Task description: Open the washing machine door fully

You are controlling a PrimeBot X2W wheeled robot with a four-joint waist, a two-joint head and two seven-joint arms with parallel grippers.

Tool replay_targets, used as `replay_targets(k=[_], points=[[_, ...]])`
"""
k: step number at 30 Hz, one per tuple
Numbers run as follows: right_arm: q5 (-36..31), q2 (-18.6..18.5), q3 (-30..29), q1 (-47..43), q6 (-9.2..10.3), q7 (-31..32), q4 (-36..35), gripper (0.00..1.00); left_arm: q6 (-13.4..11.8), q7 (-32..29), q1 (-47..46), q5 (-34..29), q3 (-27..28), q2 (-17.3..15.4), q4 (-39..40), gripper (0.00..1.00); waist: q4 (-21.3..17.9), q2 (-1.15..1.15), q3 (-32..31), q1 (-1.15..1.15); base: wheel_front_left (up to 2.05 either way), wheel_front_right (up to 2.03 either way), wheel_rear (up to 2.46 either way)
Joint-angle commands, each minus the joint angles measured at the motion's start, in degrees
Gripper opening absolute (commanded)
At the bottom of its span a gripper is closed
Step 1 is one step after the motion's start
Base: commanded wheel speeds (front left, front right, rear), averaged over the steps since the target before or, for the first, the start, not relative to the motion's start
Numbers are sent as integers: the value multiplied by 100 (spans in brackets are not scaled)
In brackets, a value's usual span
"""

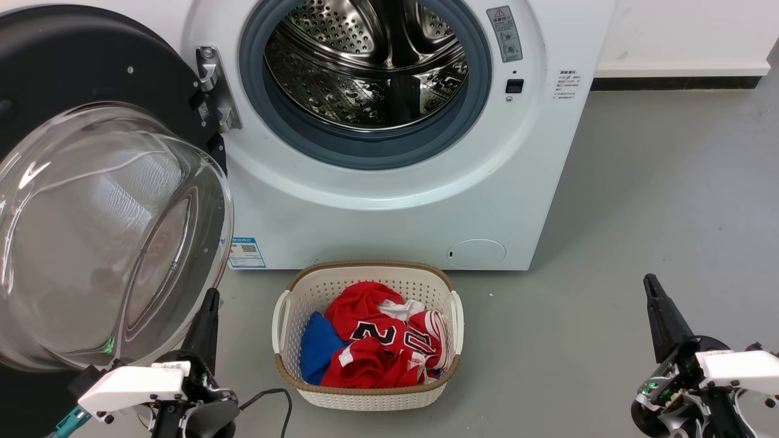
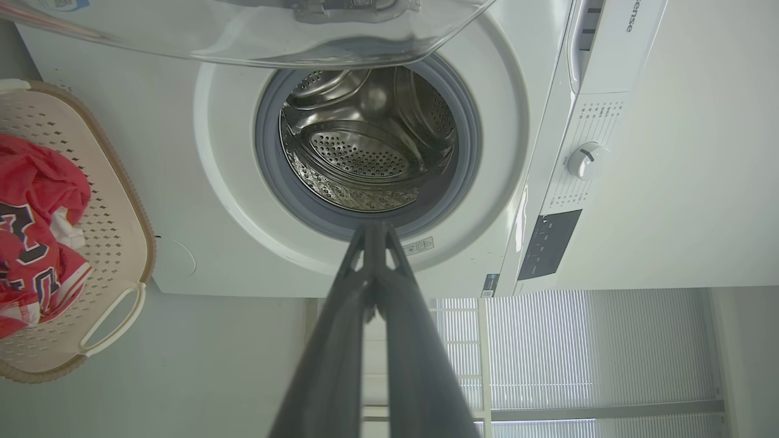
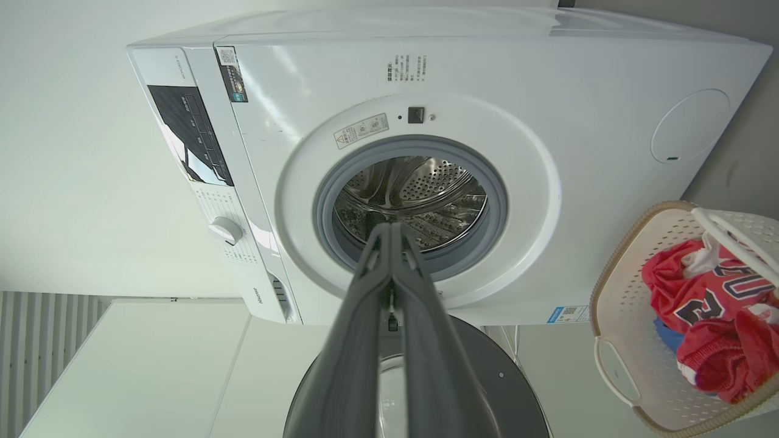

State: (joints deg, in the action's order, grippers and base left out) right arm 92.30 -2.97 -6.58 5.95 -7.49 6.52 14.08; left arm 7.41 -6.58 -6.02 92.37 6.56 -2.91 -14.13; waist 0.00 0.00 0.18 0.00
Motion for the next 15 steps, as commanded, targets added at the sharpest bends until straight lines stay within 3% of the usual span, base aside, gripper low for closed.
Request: replay_targets(k=[1,15], points=[[20,19,-1,59,0,12,2,0,28,-14,-42,8,16,13,16,0,0,0,0,0,0,0,0],[20,19,1,59,0,13,2,0,28,-13,-41,8,17,13,17,0,0,0,0,0,0,0,0]])
